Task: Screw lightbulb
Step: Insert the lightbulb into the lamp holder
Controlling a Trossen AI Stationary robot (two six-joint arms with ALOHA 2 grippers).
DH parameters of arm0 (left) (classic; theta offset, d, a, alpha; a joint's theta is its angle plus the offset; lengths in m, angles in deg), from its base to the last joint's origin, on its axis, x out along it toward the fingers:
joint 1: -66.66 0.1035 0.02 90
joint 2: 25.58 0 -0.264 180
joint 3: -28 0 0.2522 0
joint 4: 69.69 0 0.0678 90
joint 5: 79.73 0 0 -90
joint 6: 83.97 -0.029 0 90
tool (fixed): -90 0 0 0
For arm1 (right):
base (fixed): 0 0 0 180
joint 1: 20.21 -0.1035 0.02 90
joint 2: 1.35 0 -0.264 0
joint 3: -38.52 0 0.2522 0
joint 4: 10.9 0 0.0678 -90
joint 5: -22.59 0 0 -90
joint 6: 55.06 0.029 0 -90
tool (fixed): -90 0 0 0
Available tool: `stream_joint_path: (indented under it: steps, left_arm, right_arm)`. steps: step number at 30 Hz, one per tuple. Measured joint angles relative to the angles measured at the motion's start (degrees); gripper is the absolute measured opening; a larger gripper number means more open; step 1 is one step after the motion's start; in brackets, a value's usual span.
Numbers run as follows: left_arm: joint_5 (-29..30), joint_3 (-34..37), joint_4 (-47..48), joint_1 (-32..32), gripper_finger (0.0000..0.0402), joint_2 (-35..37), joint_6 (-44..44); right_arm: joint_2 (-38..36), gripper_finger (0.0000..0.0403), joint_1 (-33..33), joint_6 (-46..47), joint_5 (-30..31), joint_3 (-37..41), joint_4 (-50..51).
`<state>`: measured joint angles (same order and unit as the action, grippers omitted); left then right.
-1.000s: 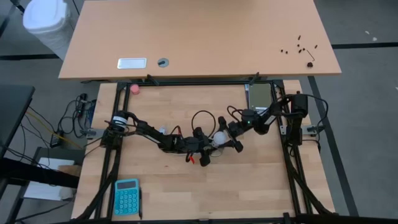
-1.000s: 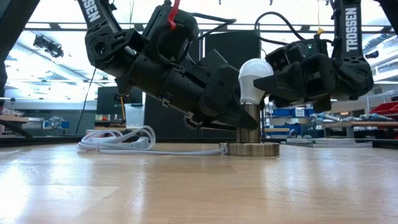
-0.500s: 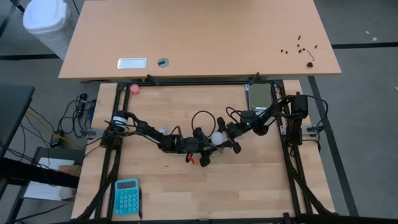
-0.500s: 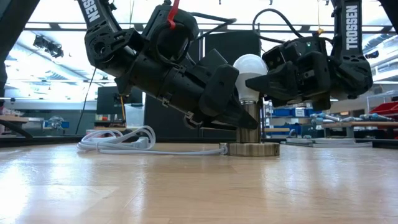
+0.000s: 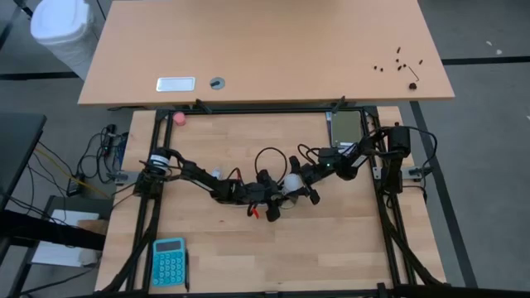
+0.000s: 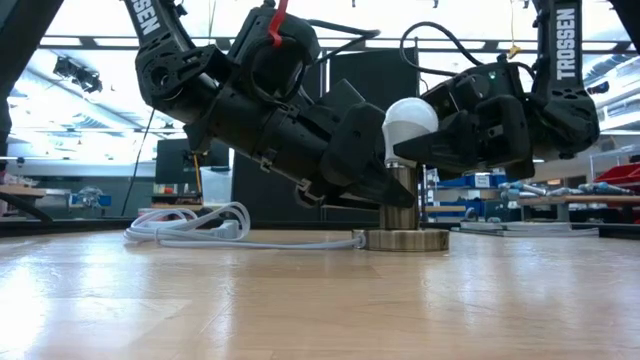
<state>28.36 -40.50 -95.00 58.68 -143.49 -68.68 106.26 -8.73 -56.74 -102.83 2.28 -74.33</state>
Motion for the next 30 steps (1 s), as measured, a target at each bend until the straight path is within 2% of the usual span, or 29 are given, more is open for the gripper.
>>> stream_joint_path:
  steps: [11, 22, 26, 30]
  left_arm:
    - [0.0, 0.0, 0.0, 0.0, 0.0198, 0.0, 0.0]
    - [0.0, 0.0, 0.0, 0.0, 0.0198, 0.0, 0.3]
    - [0.0, 0.0, 0.0, 0.0, 0.0198, 0.0, 0.5]
    - [-0.1, 0.0, -0.3, 0.4, 0.0198, 0.0, 1.9]
  right_arm:
    - [-0.6, 0.0229, 0.0, 3.8, 0.1, 0.0, 0.3]
    - [-8.7, 0.0229, -2.3, -0.6, 6.5, 0.0, 15.0]
    - [-10.8, 0.0229, -3.9, -3.0, 9.9, 0.0, 18.6]
    - [-11.3, 0.0229, -4.0, -3.1, 10.4, 0.0, 19.0]
